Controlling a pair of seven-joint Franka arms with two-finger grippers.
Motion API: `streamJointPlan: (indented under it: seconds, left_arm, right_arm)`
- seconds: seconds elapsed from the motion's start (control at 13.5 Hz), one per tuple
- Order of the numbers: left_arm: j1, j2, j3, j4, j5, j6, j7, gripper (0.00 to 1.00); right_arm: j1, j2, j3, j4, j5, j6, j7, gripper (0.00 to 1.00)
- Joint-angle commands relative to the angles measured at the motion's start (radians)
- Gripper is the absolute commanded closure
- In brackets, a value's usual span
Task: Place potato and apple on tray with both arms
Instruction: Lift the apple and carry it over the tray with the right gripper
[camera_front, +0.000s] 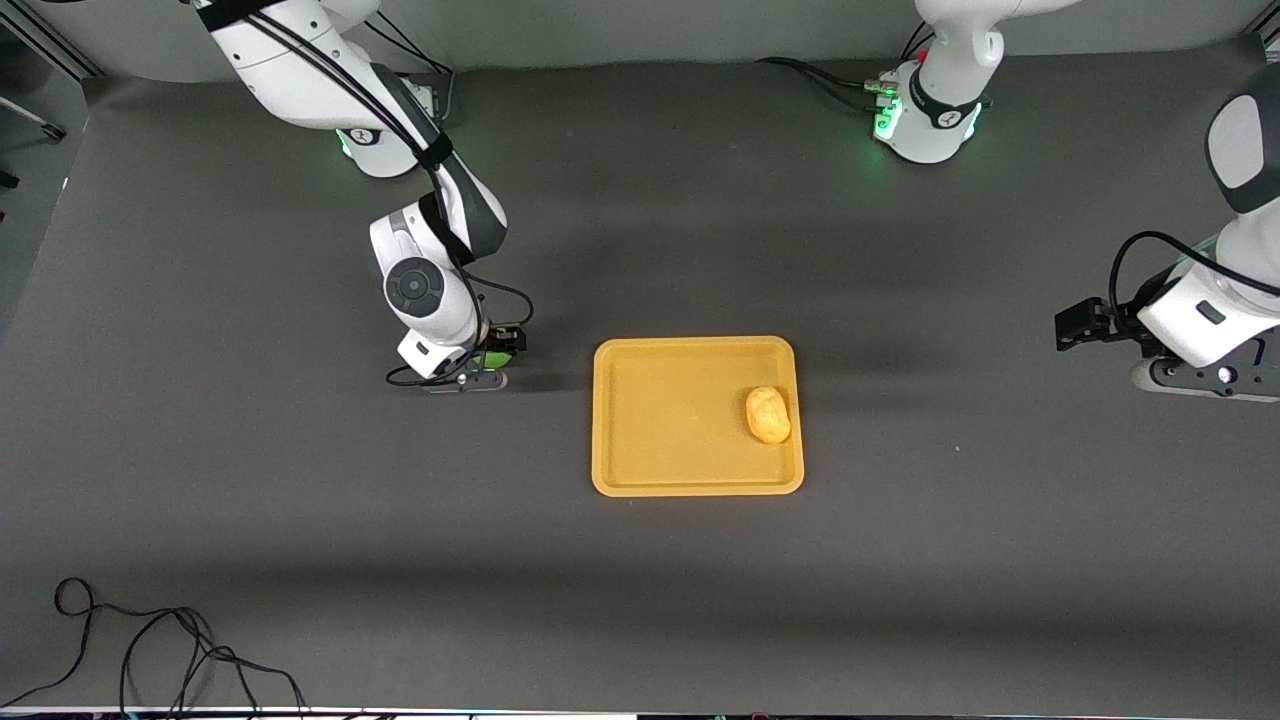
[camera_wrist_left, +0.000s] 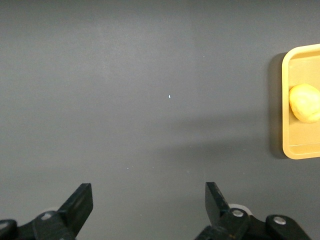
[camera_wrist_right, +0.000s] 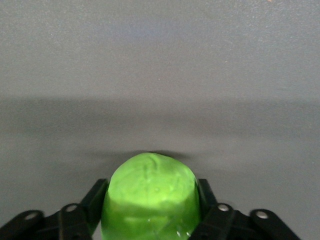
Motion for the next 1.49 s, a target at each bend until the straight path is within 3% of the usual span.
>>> streamJointPlan:
  seconds: [0.0, 0.22, 0.45, 0.67, 0.82, 0.97, 1.11, 1.41]
  left_arm:
    - [0.009, -0.009, -0.004, -0.012, -0.002, 0.011, 0.02, 0.0]
    - [0.009, -0.009, -0.004, -0.01, 0.0, 0.013, 0.02, 0.0]
    - [0.012, -0.009, -0.002, -0.015, -0.002, 0.01, 0.021, 0.0]
    - [0.009, -0.015, -0.002, -0.015, -0.002, -0.007, 0.02, 0.0]
    - [0.009, -0.014, -0.002, -0.018, -0.008, -0.012, 0.023, 0.0]
    - [0.012, -0.011, -0.001, -0.016, -0.009, 0.004, 0.023, 0.0]
    - [0.033, -0.008, 0.004, -0.016, -0.008, 0.021, 0.026, 0.0]
    - [0.032, 0.003, 0.003, -0.004, 0.005, 0.031, 0.037, 0.0]
  right_arm:
    - [-0.007, -0.064, -0.015, 0.054, 0.004, -0.096, -0.016, 0.75]
    - [-0.014, -0.083, -0.039, 0.297, 0.006, -0.375, -0.016, 0.75]
    - [-0.008, -0.022, -0.048, 0.54, 0.013, -0.45, 0.006, 0.75]
    - [0.004, 0.179, -0.036, 0.839, 0.015, -0.506, 0.134, 0.75]
    - [0.062, 0.346, -0.035, 1.083, 0.007, -0.581, 0.237, 0.75]
    - [0.11, 0.472, -0.035, 1.249, 0.007, -0.589, 0.355, 0.76]
    - [0.163, 0.554, -0.036, 1.312, 0.004, -0.542, 0.438, 0.8]
    - [0.251, 0.669, -0.039, 1.311, 0.001, -0.372, 0.512, 0.8]
